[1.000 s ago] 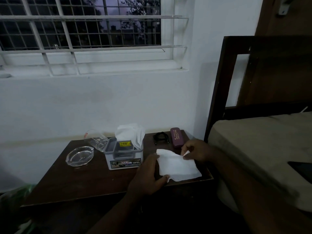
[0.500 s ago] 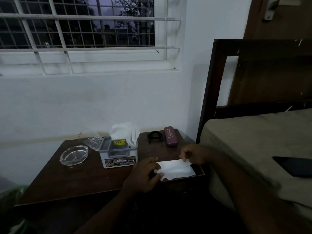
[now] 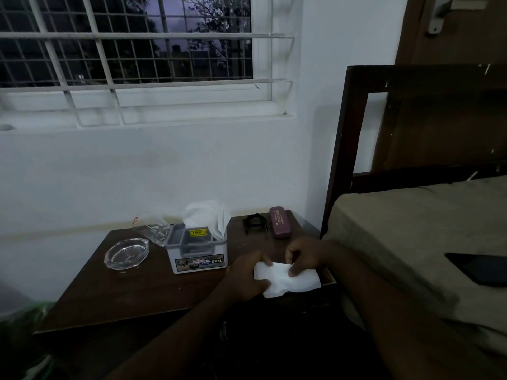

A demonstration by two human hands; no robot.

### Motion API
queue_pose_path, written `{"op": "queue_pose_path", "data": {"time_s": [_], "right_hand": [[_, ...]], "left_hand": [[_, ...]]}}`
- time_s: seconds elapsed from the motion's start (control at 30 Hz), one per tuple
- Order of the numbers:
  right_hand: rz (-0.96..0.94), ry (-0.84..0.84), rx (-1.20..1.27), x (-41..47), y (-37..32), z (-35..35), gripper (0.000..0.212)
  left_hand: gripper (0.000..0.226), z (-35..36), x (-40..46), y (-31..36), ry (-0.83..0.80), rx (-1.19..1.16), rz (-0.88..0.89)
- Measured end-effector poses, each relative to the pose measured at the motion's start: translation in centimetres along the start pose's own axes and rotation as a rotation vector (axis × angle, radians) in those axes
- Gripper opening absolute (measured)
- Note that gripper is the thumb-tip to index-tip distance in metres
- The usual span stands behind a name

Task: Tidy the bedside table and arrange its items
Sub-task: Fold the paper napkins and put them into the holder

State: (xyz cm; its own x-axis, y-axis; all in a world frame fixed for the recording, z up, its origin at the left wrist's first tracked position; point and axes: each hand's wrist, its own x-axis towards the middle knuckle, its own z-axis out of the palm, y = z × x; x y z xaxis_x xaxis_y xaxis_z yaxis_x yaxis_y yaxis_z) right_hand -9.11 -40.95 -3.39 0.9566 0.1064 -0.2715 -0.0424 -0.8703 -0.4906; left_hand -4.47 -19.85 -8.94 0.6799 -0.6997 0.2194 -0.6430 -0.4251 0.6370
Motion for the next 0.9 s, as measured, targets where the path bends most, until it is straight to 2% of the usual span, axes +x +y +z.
{"op": "queue_pose_path", "data": {"time_s": [0.1, 0.23, 0.3, 0.4, 0.5, 0.6, 0.67, 0.77, 0.9], "right_hand": [[-0.046, 0.004, 0.097, -0.5, -1.2, -0.8, 0.016], [-0.087, 0.095, 0.429, -1.2, -2.3, -1.7, 0.022], [-0.121, 0.113, 0.625, -1.0, -3.4, -1.7, 0.027], [-0.195, 0.146, 0.905, 0.4, -6.3, -0.8, 0.032], [-0.253, 0.153, 1.119, 2.2, -10.0, 0.6, 0.033], [-0.314, 0.207, 1.214, 3.8, -13.6, 2.0, 0.033], [-0.333, 0.272, 1.207, 4.8, -15.5, 2.7, 0.031], [-0.336, 0.328, 1.189, 6.1, -17.4, 3.1, 0.024], [-0.293, 0.400, 1.140, 6.9, -18.4, 2.7, 0.029]], "left_hand": [[0.027, -0.5, -0.6, 0.8, 0.017, -0.210, -0.003], [0.028, -2.1, -2.4, 2.1, 0.204, -0.530, -0.106], [0.036, -3.3, -3.5, 2.7, 0.346, -0.712, -0.193], [0.040, -5.6, -5.1, 3.4, 0.676, -0.993, -0.251], [0.044, -7.2, -6.3, 3.9, 0.799, -1.091, -0.190], [0.048, -9.1, -6.7, 3.6, 0.860, -0.990, -0.145], [0.043, -10.6, -6.7, 3.0, 0.908, -0.779, -0.126], [0.030, -13.0, -6.2, 2.1, 0.873, -0.392, -0.080], [0.022, -16.1, -5.3, -0.2, 0.861, -0.051, -0.182]]}}
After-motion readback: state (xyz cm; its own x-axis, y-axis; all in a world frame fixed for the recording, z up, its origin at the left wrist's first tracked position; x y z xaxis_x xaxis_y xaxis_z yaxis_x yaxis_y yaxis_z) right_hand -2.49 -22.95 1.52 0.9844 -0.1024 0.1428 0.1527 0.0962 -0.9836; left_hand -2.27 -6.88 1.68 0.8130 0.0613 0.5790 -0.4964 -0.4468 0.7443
